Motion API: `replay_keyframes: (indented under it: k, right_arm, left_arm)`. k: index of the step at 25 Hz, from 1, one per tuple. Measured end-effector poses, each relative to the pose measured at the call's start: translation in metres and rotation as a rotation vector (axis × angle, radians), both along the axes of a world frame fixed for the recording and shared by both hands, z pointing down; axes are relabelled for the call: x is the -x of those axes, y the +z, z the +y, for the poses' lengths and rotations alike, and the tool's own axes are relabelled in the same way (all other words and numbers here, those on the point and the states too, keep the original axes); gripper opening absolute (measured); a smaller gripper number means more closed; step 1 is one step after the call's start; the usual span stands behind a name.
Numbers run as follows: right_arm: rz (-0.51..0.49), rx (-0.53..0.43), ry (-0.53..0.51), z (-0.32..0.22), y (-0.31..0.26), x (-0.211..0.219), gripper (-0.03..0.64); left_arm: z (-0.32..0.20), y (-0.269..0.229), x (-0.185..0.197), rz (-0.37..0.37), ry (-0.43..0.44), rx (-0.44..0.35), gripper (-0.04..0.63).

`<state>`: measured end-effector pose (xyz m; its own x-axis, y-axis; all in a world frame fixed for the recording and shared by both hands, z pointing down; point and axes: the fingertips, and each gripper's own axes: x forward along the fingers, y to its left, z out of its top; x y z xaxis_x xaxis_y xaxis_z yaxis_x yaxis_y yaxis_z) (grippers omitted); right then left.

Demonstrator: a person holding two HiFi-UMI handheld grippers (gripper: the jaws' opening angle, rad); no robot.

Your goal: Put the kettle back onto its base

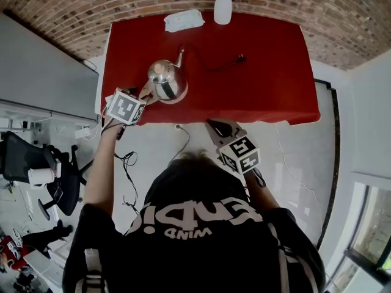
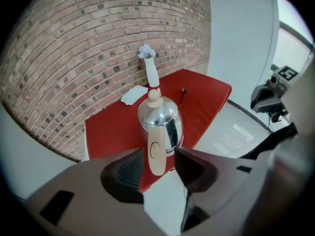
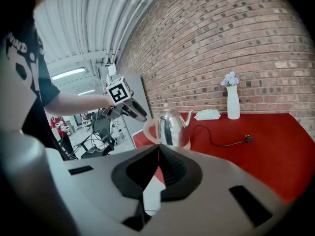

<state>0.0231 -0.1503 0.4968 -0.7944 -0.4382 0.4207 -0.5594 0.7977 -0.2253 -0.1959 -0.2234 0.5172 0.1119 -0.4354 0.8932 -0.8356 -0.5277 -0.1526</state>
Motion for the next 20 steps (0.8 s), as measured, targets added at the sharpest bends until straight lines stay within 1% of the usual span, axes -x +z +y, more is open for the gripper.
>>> replay_keyframes:
  k: [2, 5, 7, 9, 13, 16, 18, 20]
  right_arm:
    - [-0.004, 0.003, -0.034, 0.002, 0.000, 0.005, 0.023]
    - [-0.015, 0.017, -0.080, 0.006, 0.003, 0.012, 0.023]
    - [-0.015, 0.025, -0.100, 0.007, 0.007, 0.015, 0.023]
    - [-0.012, 0.031, -0.113, 0.010, 0.009, 0.018, 0.023]
    - [-0.016, 0.037, -0.129, 0.014, 0.009, 0.027, 0.023]
    - [-0.018, 0.032, -0.132, 0.017, 0.006, 0.031, 0.023]
    - [-0.023, 0.029, -0.132, 0.022, 0.003, 0.035, 0.023]
    - [-0.033, 0.023, -0.127, 0.030, 0.000, 0.040, 0.023]
  left_arm:
    - [0.005, -0.020, -0.002, 0.016, -0.023, -0.046, 0.162]
    - [0.014, -0.043, -0.005, 0.047, -0.066, -0.116, 0.052]
    - [0.022, -0.051, -0.008, 0.085, -0.083, -0.139, 0.021]
    - [0.031, -0.055, -0.016, 0.139, -0.082, -0.143, 0.011]
    - [0.055, -0.069, -0.033, 0.273, -0.064, -0.154, 0.009]
    - [0.080, -0.082, -0.045, 0.362, -0.044, -0.196, 0.009]
    - [0.099, -0.087, -0.048, 0.429, -0.056, -0.232, 0.009]
    - [0.117, -0.087, -0.046, 0.510, -0.096, -0.264, 0.009]
